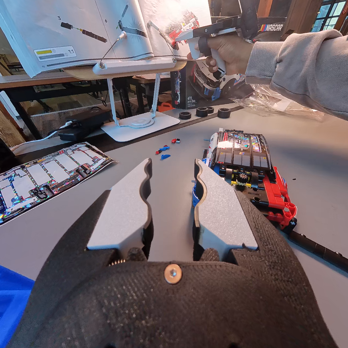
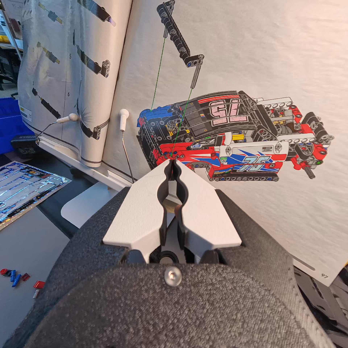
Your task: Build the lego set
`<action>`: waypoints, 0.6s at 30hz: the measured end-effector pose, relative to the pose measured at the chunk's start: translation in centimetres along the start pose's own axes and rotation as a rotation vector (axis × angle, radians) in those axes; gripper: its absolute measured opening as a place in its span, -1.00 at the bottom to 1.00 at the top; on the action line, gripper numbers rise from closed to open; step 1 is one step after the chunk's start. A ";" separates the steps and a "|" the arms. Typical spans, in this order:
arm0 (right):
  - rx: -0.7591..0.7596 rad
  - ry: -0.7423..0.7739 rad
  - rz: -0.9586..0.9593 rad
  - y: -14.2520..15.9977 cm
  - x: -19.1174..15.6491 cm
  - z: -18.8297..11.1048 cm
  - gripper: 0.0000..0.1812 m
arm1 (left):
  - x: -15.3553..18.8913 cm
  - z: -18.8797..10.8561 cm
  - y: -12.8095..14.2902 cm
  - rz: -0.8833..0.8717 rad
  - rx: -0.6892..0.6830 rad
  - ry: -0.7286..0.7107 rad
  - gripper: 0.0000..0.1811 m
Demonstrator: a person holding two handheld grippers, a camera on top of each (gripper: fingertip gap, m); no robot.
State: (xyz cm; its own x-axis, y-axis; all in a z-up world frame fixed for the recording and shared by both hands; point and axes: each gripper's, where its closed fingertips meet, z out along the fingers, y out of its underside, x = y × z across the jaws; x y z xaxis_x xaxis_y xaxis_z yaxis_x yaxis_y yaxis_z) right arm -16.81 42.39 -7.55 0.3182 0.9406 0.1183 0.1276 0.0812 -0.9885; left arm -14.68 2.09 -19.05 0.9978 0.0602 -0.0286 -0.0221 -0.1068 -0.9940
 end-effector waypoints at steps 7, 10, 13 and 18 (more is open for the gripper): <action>-0.007 0.011 -0.046 0.0 -0.1 0.0 -1.00 | 0.0 0.0 0.0 0.000 0.000 0.000 -0.52; -0.011 0.018 -0.075 0.1 -0.2 0.1 -1.00 | 0.0 0.0 0.0 0.002 -0.002 0.000 -0.52; -0.015 0.024 -0.091 0.1 -0.2 0.1 -1.00 | 0.0 0.0 0.0 0.004 -0.003 0.000 -0.52; -0.016 0.025 -0.090 0.1 -0.2 0.1 -1.00 | 0.0 0.0 0.0 0.000 -0.002 0.001 -0.52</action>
State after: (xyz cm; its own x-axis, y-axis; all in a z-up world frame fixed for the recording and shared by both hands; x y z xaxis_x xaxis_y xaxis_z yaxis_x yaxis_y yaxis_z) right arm -16.97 42.26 -7.70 0.3285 0.9211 0.2089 0.1719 0.1592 -0.9722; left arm -14.67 2.06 -19.05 0.9978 0.0592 -0.0289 -0.0224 -0.1089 -0.9938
